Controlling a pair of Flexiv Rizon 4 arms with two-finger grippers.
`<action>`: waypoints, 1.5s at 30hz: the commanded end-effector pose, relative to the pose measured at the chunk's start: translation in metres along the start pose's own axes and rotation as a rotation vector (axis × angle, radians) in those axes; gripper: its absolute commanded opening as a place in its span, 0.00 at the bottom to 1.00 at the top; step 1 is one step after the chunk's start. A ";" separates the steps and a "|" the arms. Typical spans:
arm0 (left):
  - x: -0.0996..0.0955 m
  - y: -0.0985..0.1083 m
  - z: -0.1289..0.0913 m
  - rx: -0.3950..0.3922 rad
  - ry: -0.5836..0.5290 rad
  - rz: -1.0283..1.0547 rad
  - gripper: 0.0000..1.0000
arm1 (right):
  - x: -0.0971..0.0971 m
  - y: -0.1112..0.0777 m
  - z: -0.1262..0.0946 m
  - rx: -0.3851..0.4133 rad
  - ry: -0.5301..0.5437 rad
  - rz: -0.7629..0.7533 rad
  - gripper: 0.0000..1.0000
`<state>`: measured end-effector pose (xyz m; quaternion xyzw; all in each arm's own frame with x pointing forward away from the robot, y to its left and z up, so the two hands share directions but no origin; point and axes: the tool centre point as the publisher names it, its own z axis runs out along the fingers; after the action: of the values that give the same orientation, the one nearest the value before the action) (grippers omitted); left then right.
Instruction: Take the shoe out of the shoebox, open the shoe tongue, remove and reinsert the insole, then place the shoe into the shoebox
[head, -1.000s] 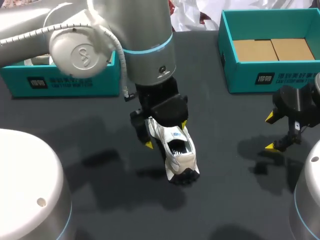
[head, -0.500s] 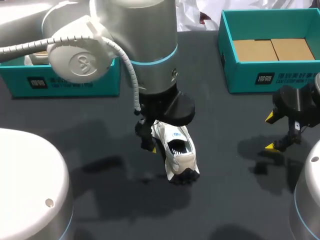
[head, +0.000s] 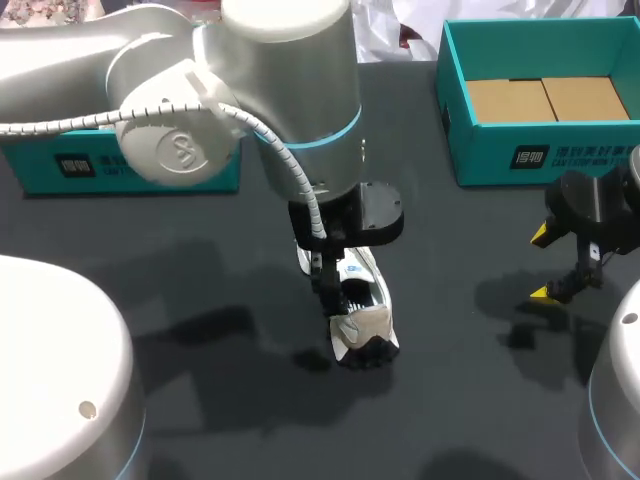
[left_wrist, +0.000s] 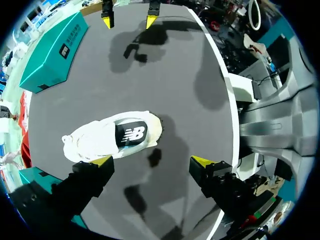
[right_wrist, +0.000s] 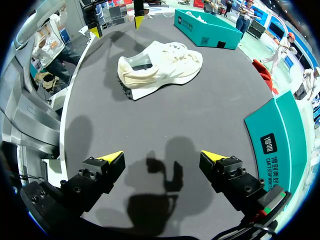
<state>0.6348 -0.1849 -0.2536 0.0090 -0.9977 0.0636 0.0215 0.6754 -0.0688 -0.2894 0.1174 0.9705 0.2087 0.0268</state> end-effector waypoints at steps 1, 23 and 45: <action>0.002 0.001 0.001 0.004 -0.011 -0.049 1.00 | 0.002 -0.001 0.000 0.000 -0.003 -0.001 1.00; 0.011 -0.046 0.065 -0.037 -0.026 -0.202 1.00 | 0.002 -0.001 0.000 0.000 -0.003 -0.001 1.00; 0.007 -0.049 0.119 -0.076 0.006 -0.299 1.00 | 0.002 -0.001 0.000 0.000 -0.003 -0.001 1.00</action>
<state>0.6257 -0.2456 -0.3587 0.1556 -0.9869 0.0223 0.0352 0.6754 -0.0688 -0.2894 0.1174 0.9705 0.2087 0.0268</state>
